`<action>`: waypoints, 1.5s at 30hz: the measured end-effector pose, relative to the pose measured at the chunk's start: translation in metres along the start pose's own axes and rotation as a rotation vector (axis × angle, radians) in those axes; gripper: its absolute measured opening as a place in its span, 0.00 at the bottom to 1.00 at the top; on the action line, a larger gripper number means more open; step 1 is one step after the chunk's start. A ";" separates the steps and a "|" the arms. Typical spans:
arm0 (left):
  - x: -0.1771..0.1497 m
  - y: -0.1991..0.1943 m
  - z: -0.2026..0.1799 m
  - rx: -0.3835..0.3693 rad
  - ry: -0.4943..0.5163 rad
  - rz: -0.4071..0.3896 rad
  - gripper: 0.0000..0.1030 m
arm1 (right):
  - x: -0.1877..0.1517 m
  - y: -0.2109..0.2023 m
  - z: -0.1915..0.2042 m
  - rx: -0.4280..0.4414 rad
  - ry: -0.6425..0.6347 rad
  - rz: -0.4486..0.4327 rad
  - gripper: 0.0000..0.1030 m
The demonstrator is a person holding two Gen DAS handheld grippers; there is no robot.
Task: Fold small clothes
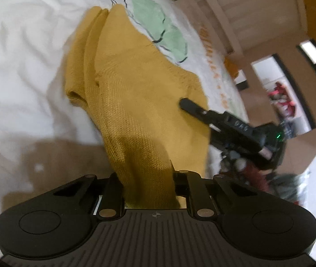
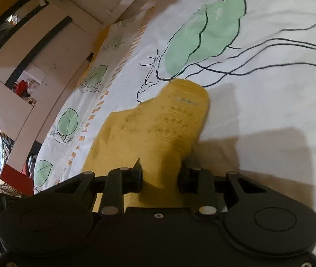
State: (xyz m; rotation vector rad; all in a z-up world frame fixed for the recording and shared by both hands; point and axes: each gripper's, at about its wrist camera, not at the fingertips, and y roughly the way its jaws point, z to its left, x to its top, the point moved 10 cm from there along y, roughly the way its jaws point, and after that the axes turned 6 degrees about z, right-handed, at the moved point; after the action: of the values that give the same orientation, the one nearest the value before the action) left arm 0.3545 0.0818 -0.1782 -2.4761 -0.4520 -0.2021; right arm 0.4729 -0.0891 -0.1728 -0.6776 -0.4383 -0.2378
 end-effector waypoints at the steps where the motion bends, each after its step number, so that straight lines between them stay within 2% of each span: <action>1: 0.000 -0.001 -0.003 -0.020 -0.013 -0.004 0.15 | 0.000 -0.003 0.003 -0.002 0.003 -0.007 0.38; 8: -0.020 -0.009 -0.032 -0.069 0.006 0.020 0.15 | -0.015 -0.039 0.023 -0.034 0.007 0.008 0.38; 19: -0.107 -0.009 -0.076 -0.109 0.027 0.113 0.16 | -0.089 -0.115 0.024 -0.127 0.056 0.081 0.38; 21: -0.123 -0.004 -0.078 -0.067 0.066 0.127 0.16 | -0.101 -0.125 0.018 -0.154 0.056 0.082 0.38; 24: -0.137 0.001 -0.068 0.060 0.102 0.100 0.21 | -0.117 -0.128 0.003 -0.243 0.025 0.090 0.41; 26: -0.141 -0.002 -0.057 0.130 0.102 0.068 0.21 | -0.121 -0.128 -0.005 -0.284 0.007 0.063 0.49; 30: -0.137 -0.029 -0.048 0.161 0.069 -0.040 0.21 | -0.120 -0.129 -0.005 -0.336 -0.036 0.016 0.54; 34: -0.129 -0.066 -0.051 0.222 0.115 -0.158 0.21 | -0.121 -0.132 0.001 -0.395 -0.105 -0.007 0.58; 39: -0.120 -0.081 -0.056 0.364 0.200 -0.195 0.21 | -0.125 -0.148 0.010 -0.460 -0.150 -0.075 0.60; 42: -0.110 -0.072 -0.073 0.400 0.283 -0.214 0.23 | -0.128 -0.164 0.028 -0.491 -0.220 -0.136 0.60; 45: -0.105 -0.055 -0.089 0.418 0.367 -0.220 0.23 | -0.134 -0.171 0.050 -0.486 -0.287 -0.180 0.60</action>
State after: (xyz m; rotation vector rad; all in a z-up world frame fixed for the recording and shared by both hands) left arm 0.2331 0.0413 -0.1027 -1.9260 -0.5435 -0.5787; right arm 0.2793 -0.1763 -0.1062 -1.1576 -0.7291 -0.4274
